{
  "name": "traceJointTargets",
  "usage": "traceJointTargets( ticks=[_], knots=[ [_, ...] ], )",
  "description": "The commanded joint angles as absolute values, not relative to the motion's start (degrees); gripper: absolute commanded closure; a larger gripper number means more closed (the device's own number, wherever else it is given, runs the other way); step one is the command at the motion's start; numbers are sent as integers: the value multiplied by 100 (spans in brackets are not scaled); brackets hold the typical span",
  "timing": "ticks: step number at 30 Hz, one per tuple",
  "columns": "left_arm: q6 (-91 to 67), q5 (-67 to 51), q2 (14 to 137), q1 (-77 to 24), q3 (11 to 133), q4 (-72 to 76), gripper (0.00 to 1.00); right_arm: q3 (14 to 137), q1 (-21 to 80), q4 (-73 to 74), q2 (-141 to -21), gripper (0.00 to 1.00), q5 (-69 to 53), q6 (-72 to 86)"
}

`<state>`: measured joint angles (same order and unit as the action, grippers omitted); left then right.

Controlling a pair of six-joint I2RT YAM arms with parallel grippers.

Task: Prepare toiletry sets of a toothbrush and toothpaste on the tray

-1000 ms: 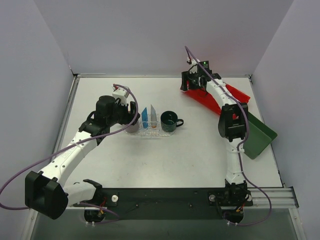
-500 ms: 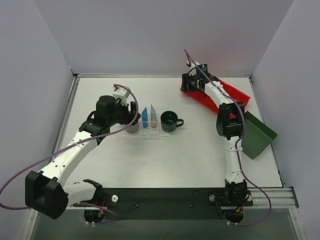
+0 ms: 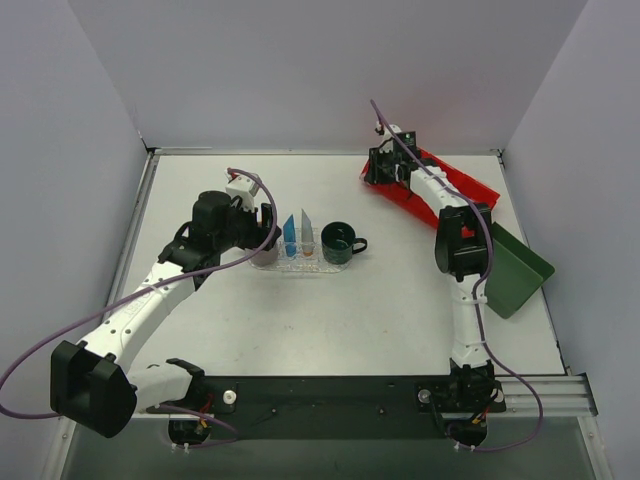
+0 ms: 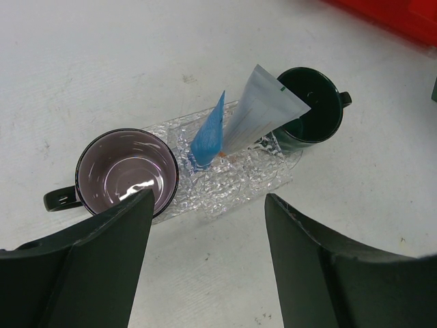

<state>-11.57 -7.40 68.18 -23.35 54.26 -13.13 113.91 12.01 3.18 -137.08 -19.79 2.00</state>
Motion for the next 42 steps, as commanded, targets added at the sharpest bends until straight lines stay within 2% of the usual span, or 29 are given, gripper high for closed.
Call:
traceJointTargets(
  ticks=[1, 15, 25, 36, 42],
  knots=[
    [-1178, -817, 6794, -2312, 5687, -1151, 24, 11058, 1169, 264, -13071, 85, -2100, 404],
    [-1099, -975, 6645, -2320, 5625, -1055, 27, 10328, 1037, 149, -11875, 97, -2478, 1256],
    [-914, -1300, 6188, -2329, 5423, -643, 27, 9608, 940, -182, -10620, 99, -3726, 2521],
    [-440, -2704, 5915, -2820, 5168, 394, 27, 8193, 879, -764, -8949, 100, -4569, 4304],
    [-492, -3629, 6213, -3488, 5387, 1440, 22, 7023, 870, -897, -7202, 99, -4562, 4869]
  ],
)
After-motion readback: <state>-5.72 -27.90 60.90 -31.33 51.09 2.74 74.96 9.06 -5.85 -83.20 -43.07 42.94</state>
